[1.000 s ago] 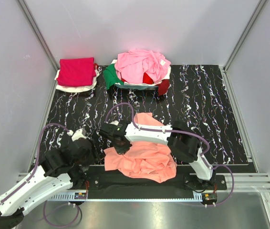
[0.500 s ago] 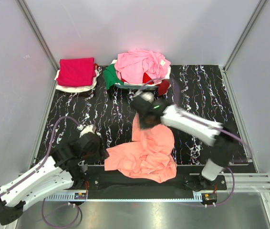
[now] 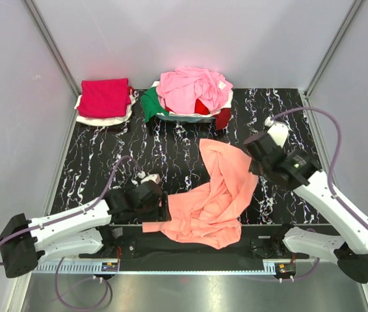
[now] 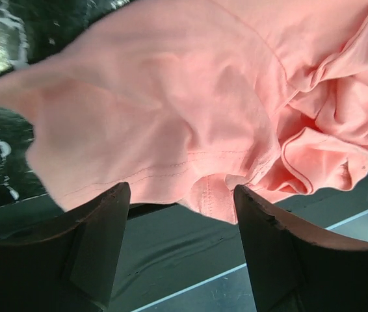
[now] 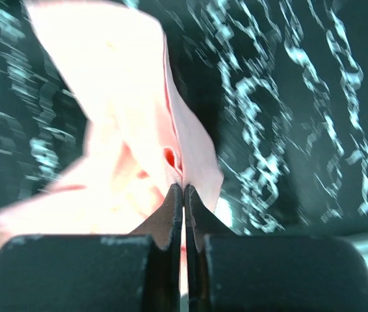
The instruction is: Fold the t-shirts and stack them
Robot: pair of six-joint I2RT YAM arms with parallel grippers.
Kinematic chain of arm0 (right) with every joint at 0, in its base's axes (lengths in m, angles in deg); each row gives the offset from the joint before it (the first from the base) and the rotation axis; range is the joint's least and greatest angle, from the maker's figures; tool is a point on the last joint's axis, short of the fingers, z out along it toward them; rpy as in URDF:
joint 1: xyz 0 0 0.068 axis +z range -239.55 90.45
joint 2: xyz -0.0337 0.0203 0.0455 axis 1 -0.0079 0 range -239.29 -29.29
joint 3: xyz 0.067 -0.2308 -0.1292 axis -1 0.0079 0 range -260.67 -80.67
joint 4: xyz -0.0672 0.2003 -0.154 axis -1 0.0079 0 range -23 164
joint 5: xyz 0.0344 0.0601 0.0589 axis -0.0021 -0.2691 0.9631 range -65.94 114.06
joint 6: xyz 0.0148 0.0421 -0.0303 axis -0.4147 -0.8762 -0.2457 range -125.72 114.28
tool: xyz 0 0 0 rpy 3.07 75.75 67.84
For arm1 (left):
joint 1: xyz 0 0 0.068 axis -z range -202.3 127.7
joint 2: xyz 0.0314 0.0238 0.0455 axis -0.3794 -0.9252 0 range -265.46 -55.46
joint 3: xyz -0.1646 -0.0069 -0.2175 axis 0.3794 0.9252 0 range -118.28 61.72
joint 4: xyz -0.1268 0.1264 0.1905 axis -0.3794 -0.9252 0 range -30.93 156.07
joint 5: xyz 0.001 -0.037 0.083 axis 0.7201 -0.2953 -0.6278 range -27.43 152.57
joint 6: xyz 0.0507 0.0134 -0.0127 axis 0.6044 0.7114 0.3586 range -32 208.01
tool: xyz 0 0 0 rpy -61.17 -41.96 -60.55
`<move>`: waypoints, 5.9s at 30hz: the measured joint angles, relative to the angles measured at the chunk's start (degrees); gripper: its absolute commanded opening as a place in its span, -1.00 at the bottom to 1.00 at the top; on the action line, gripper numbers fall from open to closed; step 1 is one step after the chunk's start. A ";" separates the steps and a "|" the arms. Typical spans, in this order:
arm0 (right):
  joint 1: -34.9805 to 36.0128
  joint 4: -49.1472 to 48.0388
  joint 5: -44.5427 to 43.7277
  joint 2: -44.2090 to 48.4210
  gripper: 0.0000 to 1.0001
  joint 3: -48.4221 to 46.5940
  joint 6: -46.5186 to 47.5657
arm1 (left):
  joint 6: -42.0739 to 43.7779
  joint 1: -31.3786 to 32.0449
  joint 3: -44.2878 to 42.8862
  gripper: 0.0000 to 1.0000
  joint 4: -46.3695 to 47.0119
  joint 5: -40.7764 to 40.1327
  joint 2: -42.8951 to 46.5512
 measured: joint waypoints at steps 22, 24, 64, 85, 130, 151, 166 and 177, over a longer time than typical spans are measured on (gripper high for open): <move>-5.20 4.09 -3.02 1.62 -1.00 -1.70 2.56 | 1.11 4.96 -6.82 -1.00 2.40 -0.87 -22.99; -6.36 4.04 -2.99 1.60 -1.00 -2.47 3.65 | 2.45 4.02 -8.85 -1.00 0.48 -1.88 -23.89; -11.41 -1.75 1.14 2.27 -1.00 2.49 4.94 | 9.79 -34.32 -4.28 0.40 -5.62 -0.24 -6.62; -11.41 -4.96 5.73 1.38 -1.00 5.14 7.19 | 9.73 -44.72 3.02 -0.09 8.96 -4.48 -9.81; -11.52 -12.87 12.72 17.42 -1.00 -27.26 21.55 | 40.72 -44.30 -87.58 -1.00 -14.62 0.42 2.58; -12.00 -16.94 -10.86 2.62 -1.00 -23.89 24.85 | 44.54 -43.25 -82.42 -1.00 -6.80 -0.76 -4.28; -22.49 -12.81 1.38 -20.35 0.99 -6.23 18.10 | 32.94 -53.66 -40.74 0.97 -13.57 4.59 -26.53; -21.88 -21.55 25.64 -13.60 1.00 7.08 16.55 | 24.09 -53.13 -18.21 0.77 -0.61 9.05 -11.63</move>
